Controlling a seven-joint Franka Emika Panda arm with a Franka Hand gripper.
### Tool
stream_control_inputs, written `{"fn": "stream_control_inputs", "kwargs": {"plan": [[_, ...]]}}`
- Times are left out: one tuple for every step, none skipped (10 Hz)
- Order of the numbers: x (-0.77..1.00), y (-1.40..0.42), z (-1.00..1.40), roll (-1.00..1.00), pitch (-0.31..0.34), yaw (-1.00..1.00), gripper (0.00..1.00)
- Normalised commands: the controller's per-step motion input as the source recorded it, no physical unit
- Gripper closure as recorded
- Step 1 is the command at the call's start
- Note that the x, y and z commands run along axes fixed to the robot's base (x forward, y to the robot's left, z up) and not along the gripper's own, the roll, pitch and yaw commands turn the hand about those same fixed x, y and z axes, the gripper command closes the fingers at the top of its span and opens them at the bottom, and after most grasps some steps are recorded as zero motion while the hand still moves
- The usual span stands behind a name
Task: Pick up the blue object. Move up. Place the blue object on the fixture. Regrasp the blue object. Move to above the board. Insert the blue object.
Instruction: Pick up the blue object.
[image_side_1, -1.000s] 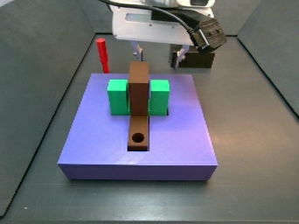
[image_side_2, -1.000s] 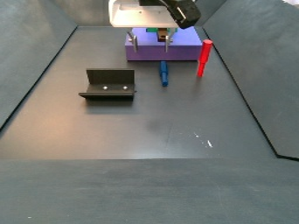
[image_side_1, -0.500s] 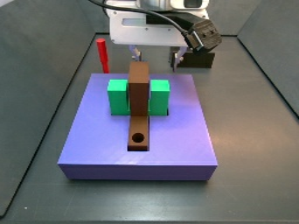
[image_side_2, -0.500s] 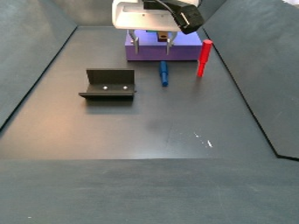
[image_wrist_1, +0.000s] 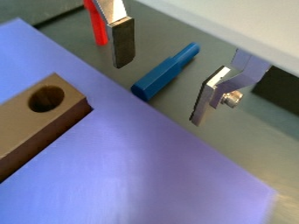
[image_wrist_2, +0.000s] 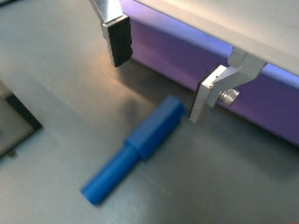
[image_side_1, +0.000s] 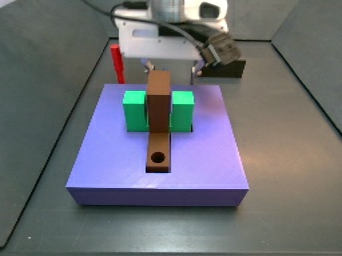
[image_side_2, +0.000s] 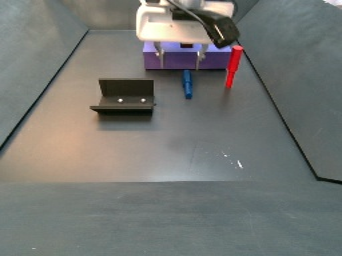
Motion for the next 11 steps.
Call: {"fn": "stream_control_inputs", "kwargs": {"plan": [[-0.22,0.1,-0.19,0.09,-0.3,0.0,0.0],[-0.11,0.05,-0.04,0.07,-0.254,0.0,0.0],[-0.06,0.03,0.0,0.06,-0.24,0.0,0.0],[-0.07,0.03,-0.1,0.02,-0.269,0.0,0.0],[-0.1,0.05,-0.17,0.0,-0.291,0.0,0.0],[-0.1,0.06,-0.23,-0.02,-0.309,0.0,0.0],[-0.11,0.03,-0.24,-0.01,-0.3,0.0,0.0],[-0.11,0.01,-0.27,0.0,-0.279,0.0,0.0],[-0.09,0.0,-0.19,0.0,-0.247,0.0,0.0],[-0.05,0.0,-0.03,0.0,-0.189,0.0,0.0],[-0.03,0.0,0.0,-0.01,-0.159,0.0,0.0]]}}
